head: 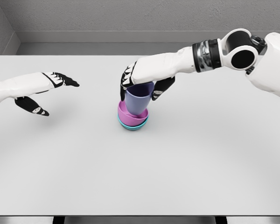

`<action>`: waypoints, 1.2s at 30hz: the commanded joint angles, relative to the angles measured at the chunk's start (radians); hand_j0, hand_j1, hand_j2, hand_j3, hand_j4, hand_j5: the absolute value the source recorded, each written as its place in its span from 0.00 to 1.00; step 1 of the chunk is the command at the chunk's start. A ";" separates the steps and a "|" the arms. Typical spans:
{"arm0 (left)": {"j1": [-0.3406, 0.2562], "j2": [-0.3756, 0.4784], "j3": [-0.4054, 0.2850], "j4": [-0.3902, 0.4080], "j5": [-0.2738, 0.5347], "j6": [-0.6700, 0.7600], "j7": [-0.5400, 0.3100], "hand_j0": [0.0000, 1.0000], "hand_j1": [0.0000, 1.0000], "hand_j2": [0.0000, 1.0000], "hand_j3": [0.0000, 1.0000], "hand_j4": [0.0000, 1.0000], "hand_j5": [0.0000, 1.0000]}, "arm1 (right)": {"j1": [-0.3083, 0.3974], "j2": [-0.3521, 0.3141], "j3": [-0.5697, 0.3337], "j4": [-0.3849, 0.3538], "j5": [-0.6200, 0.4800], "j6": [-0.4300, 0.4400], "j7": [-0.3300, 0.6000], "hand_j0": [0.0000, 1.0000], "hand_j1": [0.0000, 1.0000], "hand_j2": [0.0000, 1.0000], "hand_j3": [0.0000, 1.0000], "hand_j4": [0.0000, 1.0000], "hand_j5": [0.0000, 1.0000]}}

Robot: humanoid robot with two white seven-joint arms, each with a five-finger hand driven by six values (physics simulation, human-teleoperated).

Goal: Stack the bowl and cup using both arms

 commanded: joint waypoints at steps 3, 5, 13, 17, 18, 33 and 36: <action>0.002 0.001 0.000 0.000 0.007 0.003 0.000 1.00 1.00 1.00 1.00 1.00 1.00 | 0.000 0.007 0.003 0.015 -0.006 0.003 0.000 0.66 0.66 0.66 0.66 0.66 0.66; 0.000 0.001 0.000 0.000 0.007 0.003 0.000 1.00 1.00 1.00 1.00 1.00 1.00 | 0.000 0.008 0.003 0.018 -0.006 0.003 0.000 0.67 0.67 0.67 0.67 0.67 0.67; 0.000 0.001 0.000 0.000 0.007 0.003 0.000 1.00 1.00 1.00 1.00 1.00 1.00 | 0.000 0.007 0.003 0.027 -0.008 0.003 0.000 1.00 1.00 1.00 1.00 1.00 1.00; 0.000 0.003 0.000 0.000 0.007 0.003 0.000 1.00 1.00 1.00 1.00 1.00 1.00 | 0.002 0.002 0.002 0.029 -0.009 0.003 0.000 1.00 1.00 1.00 1.00 1.00 1.00; 0.002 0.003 0.000 0.000 0.007 0.003 0.000 1.00 1.00 1.00 1.00 1.00 1.00 | 0.002 -0.001 -0.003 0.029 -0.009 0.003 0.000 1.00 1.00 1.00 1.00 1.00 1.00; 0.006 0.012 0.010 0.006 0.022 0.003 0.000 1.00 1.00 1.00 1.00 1.00 1.00 | 0.230 -0.332 -0.264 0.211 -0.195 0.003 0.000 1.00 1.00 1.00 1.00 1.00 1.00; 0.005 0.003 0.010 0.003 0.025 0.003 0.000 1.00 1.00 1.00 1.00 1.00 1.00 | 0.238 -0.334 -0.264 0.210 -0.193 0.003 0.000 1.00 1.00 1.00 1.00 1.00 1.00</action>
